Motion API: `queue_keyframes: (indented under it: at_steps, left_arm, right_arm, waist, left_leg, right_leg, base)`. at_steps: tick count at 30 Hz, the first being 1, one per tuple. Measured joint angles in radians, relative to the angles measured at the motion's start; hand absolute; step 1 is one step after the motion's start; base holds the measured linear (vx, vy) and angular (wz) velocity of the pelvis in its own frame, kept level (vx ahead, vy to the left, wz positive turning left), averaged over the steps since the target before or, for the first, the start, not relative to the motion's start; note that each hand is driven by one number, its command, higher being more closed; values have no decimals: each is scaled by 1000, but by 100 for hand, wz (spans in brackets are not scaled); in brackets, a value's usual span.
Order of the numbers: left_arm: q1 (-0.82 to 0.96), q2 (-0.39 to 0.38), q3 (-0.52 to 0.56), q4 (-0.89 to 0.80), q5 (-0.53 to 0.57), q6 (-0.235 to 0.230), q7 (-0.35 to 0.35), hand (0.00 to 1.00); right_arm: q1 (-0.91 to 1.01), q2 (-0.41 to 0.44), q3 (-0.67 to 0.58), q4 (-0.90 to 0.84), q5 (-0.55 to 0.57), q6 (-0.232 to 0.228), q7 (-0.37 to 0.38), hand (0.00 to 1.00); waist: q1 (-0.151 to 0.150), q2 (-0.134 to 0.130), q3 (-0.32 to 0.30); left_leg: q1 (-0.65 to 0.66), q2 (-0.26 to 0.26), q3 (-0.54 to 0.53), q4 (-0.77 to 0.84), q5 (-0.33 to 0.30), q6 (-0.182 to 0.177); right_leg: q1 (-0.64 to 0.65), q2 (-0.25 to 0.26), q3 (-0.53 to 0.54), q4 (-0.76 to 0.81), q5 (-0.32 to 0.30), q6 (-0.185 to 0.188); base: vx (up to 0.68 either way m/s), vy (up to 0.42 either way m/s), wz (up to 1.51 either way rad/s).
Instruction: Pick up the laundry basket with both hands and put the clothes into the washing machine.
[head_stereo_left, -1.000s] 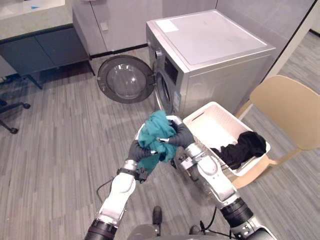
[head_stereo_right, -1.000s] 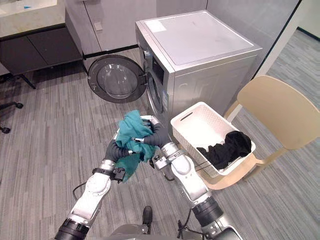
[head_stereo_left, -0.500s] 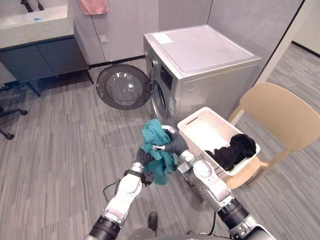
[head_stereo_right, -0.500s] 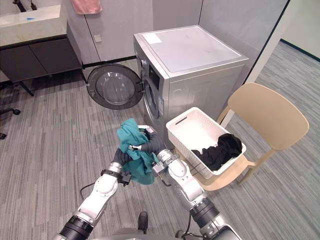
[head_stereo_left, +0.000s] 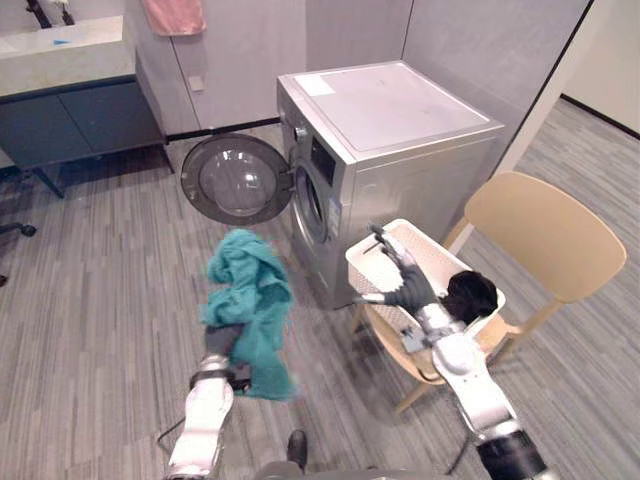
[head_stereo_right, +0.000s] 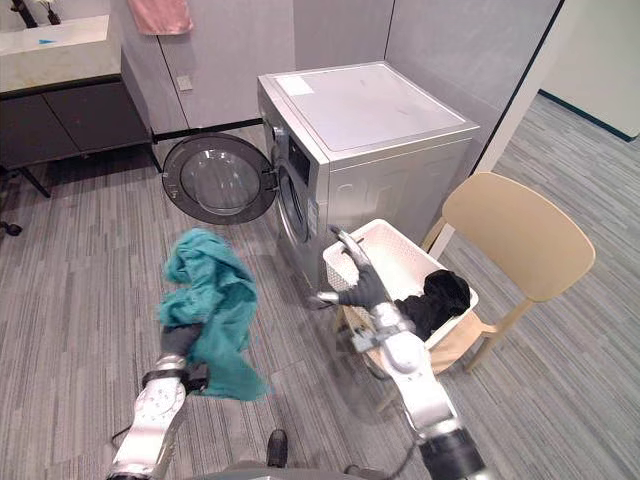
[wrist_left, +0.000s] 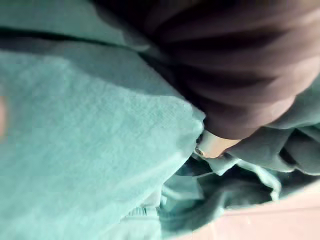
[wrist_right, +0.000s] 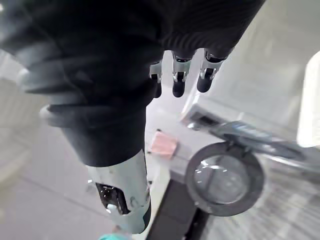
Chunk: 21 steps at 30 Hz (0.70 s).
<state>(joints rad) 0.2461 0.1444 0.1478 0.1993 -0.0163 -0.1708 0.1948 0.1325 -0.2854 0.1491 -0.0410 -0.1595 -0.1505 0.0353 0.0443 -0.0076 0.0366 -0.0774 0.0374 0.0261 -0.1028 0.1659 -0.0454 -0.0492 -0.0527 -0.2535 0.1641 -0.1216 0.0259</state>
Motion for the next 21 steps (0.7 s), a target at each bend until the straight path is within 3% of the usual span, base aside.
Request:
queue_keyframes:
  at_steps: [8, 9, 11, 12, 14, 15, 16, 20, 21]
  left_arm:
    - [5, -6, 66, 295, -53, 28, -51, 100]
    - [-3, -7, 66, 337, -51, 36, -62, 100]
    - [-13, -15, 68, 390, -50, 45, -62, 100]
    - [-12, -23, 75, 428, -49, 49, -62, 100]
    - [-15, -26, 82, 483, -40, 56, -62, 100]
    - [-14, -26, 93, 501, -31, 57, -62, 100]
    - [-10, -20, 105, 518, -29, 57, -60, 100]
    - [-15, -25, 110, 527, -20, 57, -60, 100]
    - [-10, -31, 110, 525, -20, 57, -61, 100]
  right_arm:
    - [54, 73, -107, 480, 1, 31, 47, 0]
    - [51, 81, -128, 539, -7, 38, 35, 0]
    - [43, 89, -157, 600, -19, 50, 6, 0]
    - [29, 94, -173, 649, -38, 52, -11, 0]
    - [10, 103, -191, 694, -48, 65, -35, 0]
    - [1, 106, -190, 710, -48, 69, -39, 0]
    - [-20, 123, -188, 733, -50, 74, -44, 0]
    - [-96, 152, -189, 780, -50, 77, -61, 0]
    - [-108, 154, -192, 790, -50, 80, -65, 0]
  waist:
    - [0, 25, 24]
    - [1, 28, 34]
    - [2, 27, 47]
    - [2, 19, 54]
    - [-3, 32, 56]
    - [2, 31, 62]
    - [16, 12, 73]
    - [30, -25, 101]
    - [39, -29, 101]
  left_leg:
    - [-73, -19, -103, 0, -2, 1]
    - [-89, -20, -62, 0, -15, -12]
    - [-107, -13, 52, 2, -53, 13]
    - [-115, 2, 177, 8, -61, 26]
    - [-118, 27, 308, 15, -48, 27]
    - [-124, 29, 314, 29, 4, 39]
    - [-124, 13, 309, 46, 0, 51]
    - [-142, -31, 308, 121, -88, 79]
    - [-159, -43, 303, 189, -153, 89]
  right_leg:
    - [-7, -14, -132, -2, -23, 6]
    - [-8, -27, -171, 8, -29, 6]
    - [-10, -52, -223, 6, -31, 10]
    - [-11, -71, -255, 10, -37, 19]
    - [-9, -94, -288, 33, -54, 44]
    - [-5, -97, -292, 38, -61, 54]
    - [0, -114, -290, 34, -67, 65]
    - [31, -163, -296, 29, -80, 102]
    - [31, -198, -295, 74, -89, 122]
  base:
    - [27, -26, 46]
    - [27, 5, 85]
    - [81, 21, 85]
    - [130, 35, 80]
    - [174, 54, 64]
    - [173, 74, 28]
    - [168, 83, 14]
    - [223, 104, 16]
    - [236, 112, 14]
